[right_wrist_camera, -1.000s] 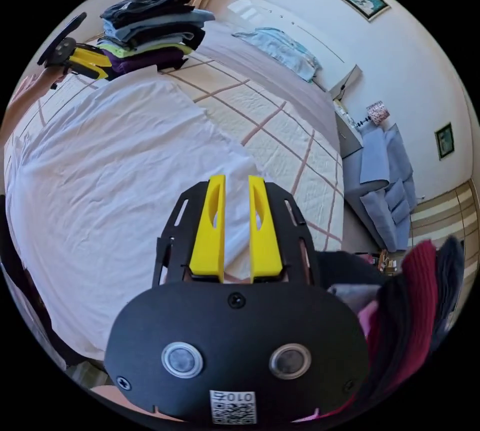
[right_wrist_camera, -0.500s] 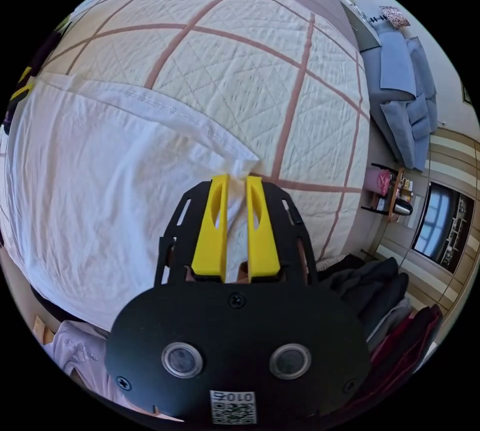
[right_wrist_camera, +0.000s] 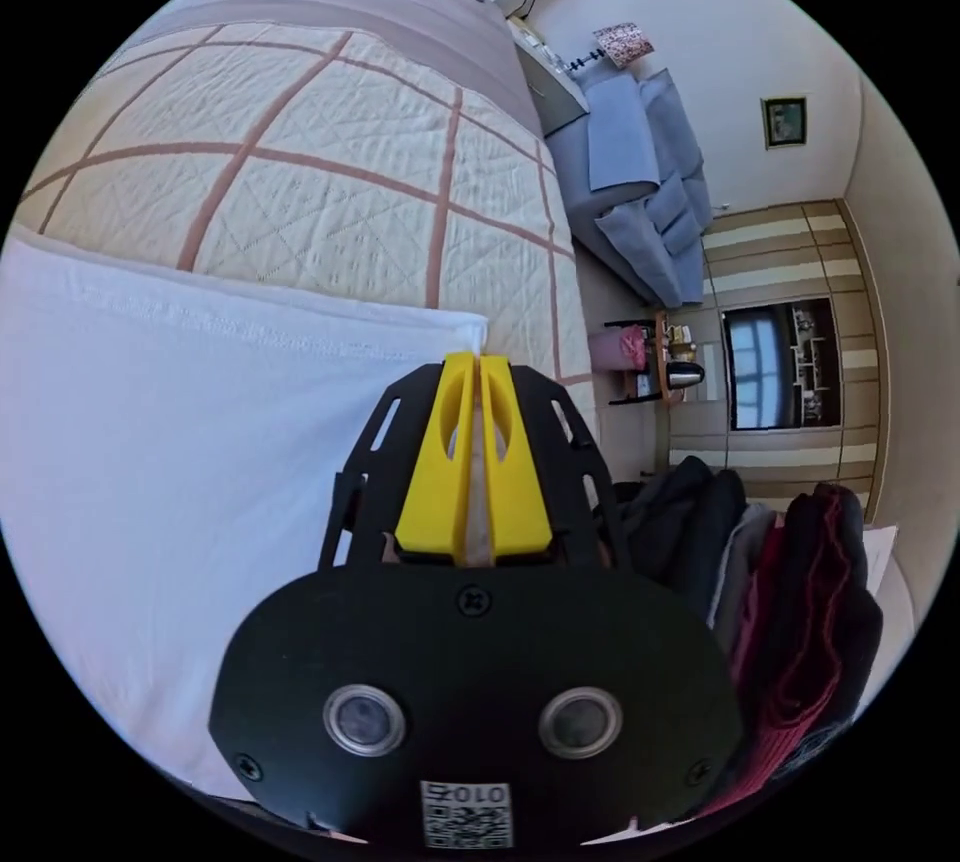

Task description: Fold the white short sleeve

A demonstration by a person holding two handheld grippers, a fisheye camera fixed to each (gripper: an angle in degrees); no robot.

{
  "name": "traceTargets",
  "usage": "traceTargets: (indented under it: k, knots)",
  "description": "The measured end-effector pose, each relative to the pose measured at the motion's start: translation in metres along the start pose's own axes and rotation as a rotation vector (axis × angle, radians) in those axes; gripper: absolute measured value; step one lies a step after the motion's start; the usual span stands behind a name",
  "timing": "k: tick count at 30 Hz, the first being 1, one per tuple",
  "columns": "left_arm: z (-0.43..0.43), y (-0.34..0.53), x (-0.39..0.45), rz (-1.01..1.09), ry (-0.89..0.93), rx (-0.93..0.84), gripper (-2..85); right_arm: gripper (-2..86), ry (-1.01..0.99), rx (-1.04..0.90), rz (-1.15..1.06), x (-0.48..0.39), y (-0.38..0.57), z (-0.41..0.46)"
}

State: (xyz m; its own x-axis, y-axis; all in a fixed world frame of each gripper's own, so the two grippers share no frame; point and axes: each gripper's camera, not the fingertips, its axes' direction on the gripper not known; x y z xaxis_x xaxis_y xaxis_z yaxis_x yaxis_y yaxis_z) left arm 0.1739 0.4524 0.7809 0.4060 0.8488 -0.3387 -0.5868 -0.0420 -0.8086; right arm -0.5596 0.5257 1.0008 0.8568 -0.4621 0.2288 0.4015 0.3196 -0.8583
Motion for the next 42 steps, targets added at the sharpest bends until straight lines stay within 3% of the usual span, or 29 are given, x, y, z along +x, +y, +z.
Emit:
traceTargets:
  k: [3,8,14,19,23,26,33,39,42]
  knots:
    - [0.0,-0.013,0.032,0.07,-0.128,-0.028,1.5,3.1,0.077,-0.118,-0.08,-0.038,-0.005,0.037]
    - [0.01,-0.026,0.06,0.196,-0.249,-0.09,1.7,4.7,0.151,-0.071,-0.11,-0.057,0.004,0.039]
    - [-0.001,-0.025,0.001,0.06,0.06,-0.072,0.3,9.4,-0.103,-0.091,-0.027,-0.011,0.0,0.016]
    - [-0.024,-0.004,-0.019,0.11,-0.031,-0.051,-0.1,7.1,-0.079,0.083,-0.007,0.012,0.033,-0.048]
    - [-0.057,0.063,-0.028,0.092,0.036,0.06,-0.2,3.1,0.04,0.283,0.026,0.026,0.09,-0.087]
    - [-0.058,0.126,-0.032,0.039,0.184,0.117,-0.2,2.2,0.098,0.199,-0.062,0.043,0.099,-0.066]
    - [-0.012,0.227,-0.031,-0.079,0.385,0.105,-0.1,3.2,-0.221,0.169,-0.108,0.06,0.088,-0.05]
    - [0.017,0.201,-0.046,-0.022,0.391,0.241,0.7,7.2,-0.374,0.089,-0.126,0.053,0.056,0.012]
    - [0.045,0.171,-0.06,-0.049,0.52,0.237,1.6,7.3,-0.416,0.071,-0.098,0.057,0.039,0.044]
